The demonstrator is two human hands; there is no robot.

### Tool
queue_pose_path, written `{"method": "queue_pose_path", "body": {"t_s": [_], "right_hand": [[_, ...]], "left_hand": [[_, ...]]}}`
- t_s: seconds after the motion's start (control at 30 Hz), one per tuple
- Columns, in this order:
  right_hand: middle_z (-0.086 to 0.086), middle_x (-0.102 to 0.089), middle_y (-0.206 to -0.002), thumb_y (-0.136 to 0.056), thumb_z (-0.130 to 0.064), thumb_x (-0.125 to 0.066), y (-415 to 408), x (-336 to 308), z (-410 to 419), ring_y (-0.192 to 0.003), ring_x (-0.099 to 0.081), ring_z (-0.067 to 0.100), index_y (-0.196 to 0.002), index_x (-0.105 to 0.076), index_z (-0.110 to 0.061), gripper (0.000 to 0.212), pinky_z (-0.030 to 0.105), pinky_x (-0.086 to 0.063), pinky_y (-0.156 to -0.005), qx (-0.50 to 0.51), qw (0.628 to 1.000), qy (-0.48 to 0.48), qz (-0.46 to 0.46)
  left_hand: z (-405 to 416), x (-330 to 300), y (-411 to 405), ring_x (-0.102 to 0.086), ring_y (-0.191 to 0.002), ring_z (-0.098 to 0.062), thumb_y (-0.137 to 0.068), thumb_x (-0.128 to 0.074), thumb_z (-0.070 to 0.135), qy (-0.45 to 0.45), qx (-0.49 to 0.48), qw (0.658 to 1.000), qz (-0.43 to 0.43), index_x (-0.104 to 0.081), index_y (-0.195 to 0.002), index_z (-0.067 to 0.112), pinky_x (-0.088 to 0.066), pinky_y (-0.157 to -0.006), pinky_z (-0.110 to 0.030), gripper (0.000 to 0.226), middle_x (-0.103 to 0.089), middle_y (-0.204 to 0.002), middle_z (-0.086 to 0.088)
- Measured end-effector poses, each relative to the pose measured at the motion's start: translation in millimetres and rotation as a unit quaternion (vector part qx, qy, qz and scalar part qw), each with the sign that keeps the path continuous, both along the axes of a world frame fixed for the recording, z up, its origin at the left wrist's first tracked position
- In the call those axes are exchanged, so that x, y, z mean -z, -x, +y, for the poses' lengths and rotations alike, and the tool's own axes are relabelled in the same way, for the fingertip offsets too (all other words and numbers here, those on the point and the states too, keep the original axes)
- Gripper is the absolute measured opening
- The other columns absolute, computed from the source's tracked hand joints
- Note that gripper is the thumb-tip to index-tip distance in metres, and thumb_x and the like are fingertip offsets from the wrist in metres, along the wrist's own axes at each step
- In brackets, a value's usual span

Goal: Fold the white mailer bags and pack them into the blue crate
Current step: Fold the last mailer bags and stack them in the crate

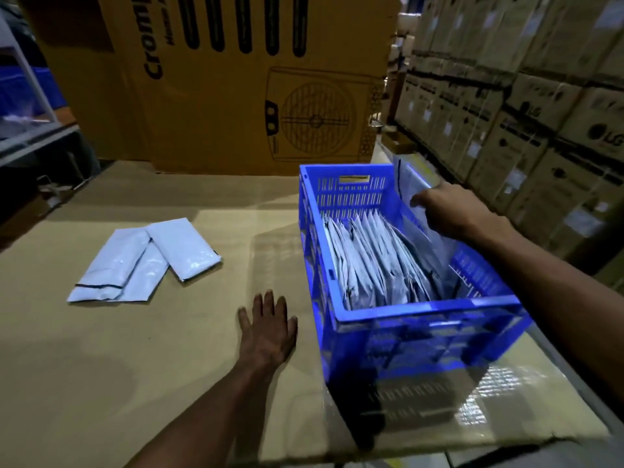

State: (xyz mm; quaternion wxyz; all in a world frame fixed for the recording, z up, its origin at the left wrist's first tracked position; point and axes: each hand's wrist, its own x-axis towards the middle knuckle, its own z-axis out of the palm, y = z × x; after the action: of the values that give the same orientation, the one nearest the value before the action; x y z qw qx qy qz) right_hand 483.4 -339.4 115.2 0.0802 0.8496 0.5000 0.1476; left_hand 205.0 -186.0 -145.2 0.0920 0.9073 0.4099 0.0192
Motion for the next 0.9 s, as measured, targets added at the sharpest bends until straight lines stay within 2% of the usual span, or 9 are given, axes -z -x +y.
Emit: {"method": "queue_pose_path", "body": {"t_s": [0.17, 0.3, 0.4, 0.5, 0.7, 0.9], "right_hand": [[0.017, -0.066, -0.113, -0.083, -0.006, -0.056, -13.4, 16.8, -11.9, -0.102, -0.065, 0.035, -0.123, -0.063, -0.019, 0.043, 0.036, -0.054, -0.075, -0.001, 0.999, 0.036, -0.007], [0.014, -0.067, -0.116, -0.083, -0.009, -0.056, -16.8, 29.4, -13.2, -0.103, -0.065, 0.034, -0.123, -0.062, -0.02, 0.042, 0.033, -0.05, -0.074, -0.011, 0.999, 0.036, -0.013], [0.013, -0.067, -0.112, -0.084, -0.008, -0.052, -17.6, 39.4, -12.8, -0.101, -0.066, 0.035, -0.119, -0.063, -0.02, 0.039, 0.04, -0.054, -0.078, -0.027, 0.999, 0.038, -0.006], [0.013, -0.066, -0.111, -0.086, -0.009, -0.051, -20.6, 46.2, -15.6, -0.101, -0.066, 0.035, -0.118, -0.063, -0.022, 0.036, 0.038, -0.05, -0.074, -0.028, 0.998, 0.049, -0.004], [0.014, -0.064, -0.11, -0.089, -0.014, -0.052, -37.1, 60.0, -15.6, -0.099, -0.066, 0.037, -0.115, -0.063, -0.023, 0.03, 0.039, -0.054, -0.076, -0.02, 0.997, 0.073, -0.004], [0.017, -0.06, -0.114, -0.09, -0.01, -0.052, -49.6, 88.4, -2.7, -0.104, -0.064, 0.039, -0.118, -0.058, -0.017, 0.029, 0.037, -0.05, -0.075, -0.003, 0.988, 0.142, 0.057]], "left_hand": [[-3.5, -0.2, 0.0, 0.0, -0.155, -0.026, -0.106, -0.021, 0.049, -0.002, -0.012, 1.0, 0.003, -0.017, -0.16, 0.026, -0.004, -0.12, -0.057, 0.059, -0.004, -0.17, -0.003], [-3.7, 2.3, -1.0, 0.0, -0.156, -0.025, -0.105, -0.021, 0.049, 0.002, -0.019, 1.0, 0.0, -0.018, -0.16, 0.027, -0.004, -0.12, -0.057, 0.059, -0.004, -0.17, -0.002], [-5.0, 3.5, 0.6, -0.002, -0.155, -0.025, -0.105, -0.017, 0.05, -0.01, -0.019, 1.0, 0.007, -0.018, -0.16, 0.026, -0.006, -0.12, -0.057, 0.06, -0.006, -0.17, -0.002], [-6.8, 4.1, 3.4, -0.005, -0.155, -0.025, -0.101, -0.01, 0.05, -0.02, -0.02, 1.0, 0.009, -0.02, -0.159, 0.025, -0.009, -0.119, -0.056, 0.064, -0.008, -0.169, -0.002], [-8.8, 2.0, 2.5, -0.005, -0.155, -0.025, -0.105, -0.022, 0.046, -0.014, -0.02, 1.0, 0.001, -0.022, -0.16, 0.024, -0.008, -0.119, -0.055, 0.059, -0.01, -0.169, -0.002], [-10.6, -1.7, 2.9, -0.004, -0.156, -0.025, -0.105, -0.019, 0.047, -0.021, -0.016, 1.0, -0.001, -0.019, -0.16, 0.024, -0.008, -0.12, -0.054, 0.06, -0.008, -0.169, -0.002]]}}
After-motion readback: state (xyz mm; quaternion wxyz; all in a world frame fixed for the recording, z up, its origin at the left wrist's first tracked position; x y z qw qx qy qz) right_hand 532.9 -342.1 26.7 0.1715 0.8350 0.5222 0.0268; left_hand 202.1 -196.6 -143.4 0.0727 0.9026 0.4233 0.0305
